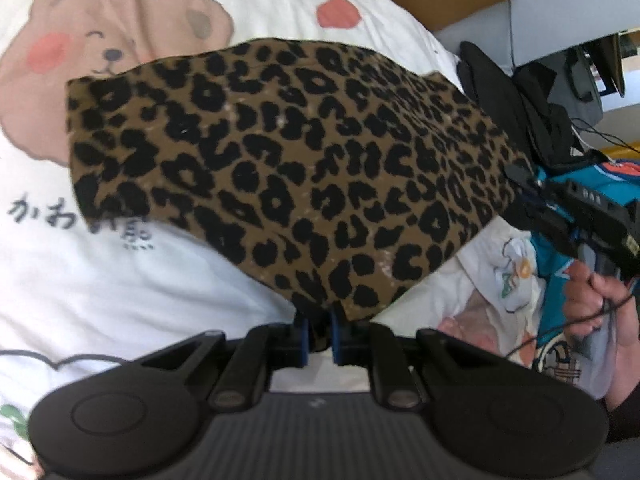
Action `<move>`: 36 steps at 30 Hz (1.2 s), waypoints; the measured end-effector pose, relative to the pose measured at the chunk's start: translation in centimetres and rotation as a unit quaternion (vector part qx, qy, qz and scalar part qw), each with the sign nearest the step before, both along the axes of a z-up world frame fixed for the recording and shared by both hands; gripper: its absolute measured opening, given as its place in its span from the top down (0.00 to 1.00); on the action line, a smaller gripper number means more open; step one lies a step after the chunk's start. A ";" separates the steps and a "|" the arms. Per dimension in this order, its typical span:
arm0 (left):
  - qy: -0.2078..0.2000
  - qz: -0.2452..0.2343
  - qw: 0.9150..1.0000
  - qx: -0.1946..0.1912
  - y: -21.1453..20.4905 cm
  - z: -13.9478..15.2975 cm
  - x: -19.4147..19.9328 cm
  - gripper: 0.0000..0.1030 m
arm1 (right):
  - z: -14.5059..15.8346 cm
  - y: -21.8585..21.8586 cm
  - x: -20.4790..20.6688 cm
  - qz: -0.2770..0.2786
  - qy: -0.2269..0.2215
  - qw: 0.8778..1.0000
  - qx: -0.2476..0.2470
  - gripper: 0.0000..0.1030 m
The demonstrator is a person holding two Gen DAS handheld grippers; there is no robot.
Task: Fold clothes
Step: 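Fold the skirt lengthwise with the right tool toward the left tool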
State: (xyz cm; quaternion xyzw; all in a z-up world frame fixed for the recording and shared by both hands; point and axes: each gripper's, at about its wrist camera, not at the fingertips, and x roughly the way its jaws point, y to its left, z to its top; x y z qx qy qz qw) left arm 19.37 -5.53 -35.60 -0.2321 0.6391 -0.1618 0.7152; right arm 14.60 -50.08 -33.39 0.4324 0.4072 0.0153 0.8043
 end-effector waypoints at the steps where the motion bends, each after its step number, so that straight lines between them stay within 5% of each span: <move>1: 0.005 0.002 1.000 -0.001 -0.4 -0.2 0.1 0.90 | 0.1 -0.2 0.3 -0.001 0.000 1.000 -0.003 0.92; 8: 0.032 0.001 0.999 0.005 -3.9 -1.2 0.7 0.90 | 0.6 -1.0 2.4 0.004 -0.010 0.999 -0.035 0.92; 28: 0.023 -0.018 0.999 -0.014 -6.8 0.3 1.1 0.88 | 0.7 -2.5 5.8 0.015 -0.008 0.997 -0.073 0.91; 31: 0.027 -0.042 0.999 -0.001 -6.9 0.4 1.2 0.77 | -0.9 -2.7 5.7 0.012 0.033 0.996 -0.087 0.83; 36: 0.034 -0.078 0.996 0.017 -6.8 0.6 1.4 0.74 | -1.7 -2.8 4.0 0.000 0.052 0.996 -0.078 0.62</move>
